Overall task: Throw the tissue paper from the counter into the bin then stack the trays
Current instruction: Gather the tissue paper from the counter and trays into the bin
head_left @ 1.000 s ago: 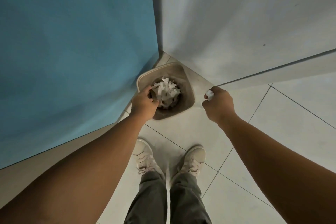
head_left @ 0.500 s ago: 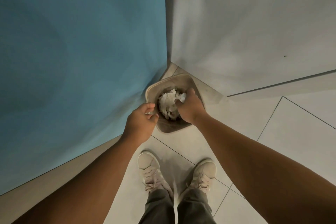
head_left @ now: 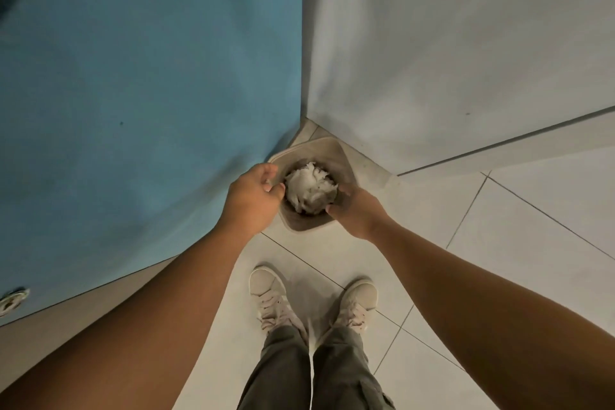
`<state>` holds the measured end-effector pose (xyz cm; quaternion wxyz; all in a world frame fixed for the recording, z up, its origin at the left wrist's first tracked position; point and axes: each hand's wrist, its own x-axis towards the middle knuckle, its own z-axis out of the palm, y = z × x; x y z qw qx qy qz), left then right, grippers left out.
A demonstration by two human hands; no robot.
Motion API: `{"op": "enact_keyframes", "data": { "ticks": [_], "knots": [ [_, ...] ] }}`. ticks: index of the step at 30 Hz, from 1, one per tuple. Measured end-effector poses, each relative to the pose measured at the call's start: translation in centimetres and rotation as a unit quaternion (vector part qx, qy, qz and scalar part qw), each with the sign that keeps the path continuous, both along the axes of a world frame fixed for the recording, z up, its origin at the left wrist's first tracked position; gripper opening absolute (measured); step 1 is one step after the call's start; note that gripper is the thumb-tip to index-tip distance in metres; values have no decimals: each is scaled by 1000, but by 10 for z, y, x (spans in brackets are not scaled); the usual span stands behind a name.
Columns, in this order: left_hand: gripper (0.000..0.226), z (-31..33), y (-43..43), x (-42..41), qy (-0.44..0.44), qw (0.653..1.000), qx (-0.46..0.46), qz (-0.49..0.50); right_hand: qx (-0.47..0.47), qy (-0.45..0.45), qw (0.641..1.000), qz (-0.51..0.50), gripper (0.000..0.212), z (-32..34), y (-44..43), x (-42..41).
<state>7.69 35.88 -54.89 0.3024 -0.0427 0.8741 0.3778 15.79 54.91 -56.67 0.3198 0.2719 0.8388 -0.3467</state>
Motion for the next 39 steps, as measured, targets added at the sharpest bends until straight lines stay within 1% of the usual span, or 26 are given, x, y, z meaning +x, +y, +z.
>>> {"op": "enact_keyframes", "data": {
  "ticks": [3, 6, 9, 13, 15, 18, 21, 24, 28, 31, 35, 39],
  "knots": [
    [32, 50, 8, 3, 28, 1000, -2, -10, 13, 31, 999, 30, 39, 56, -1, 5],
    [33, 108, 19, 9, 65, 997, -10, -49, 15, 66, 997, 40, 43, 121, 4, 5],
    [39, 173, 29, 17, 82, 993, 0, -80, 26, 112, 992, 48, 50, 192, 8, 5],
    [46, 264, 40, 25, 125, 984, -8, -123, 37, 174, 982, 68, 46, 281, 9, 7],
    [48, 305, 43, 25, 154, 980, -9, -128, 44, 207, 974, 78, 45, 321, 11, 6],
    [49, 366, 47, 23, 193, 972, 3, -134, 58, 258, 960, 97, 50, 380, 16, 1],
    [48, 422, 46, 22, 239, 960, 20, -141, 52, 309, 943, 111, 50, 431, 18, -6],
    [46, 471, 41, 20, 288, 950, 20, -122, 45, 362, 922, 126, 49, 476, 16, -16],
    [45, 520, 25, 15, 342, 936, 9, -80, 30, 416, 897, 143, 48, 521, 4, -32],
    [42, 544, 5, 8, 373, 927, 7, -46, 22, 435, 884, 167, 46, 544, -11, -49],
    [39, 562, -30, -11, 382, 924, -14, -7, 23, 450, 871, 195, 47, 562, -38, -77],
    [38, 560, -71, -44, 387, 921, -50, 17, 24, 454, 862, 226, 47, 568, -67, -112]
  ]
}}
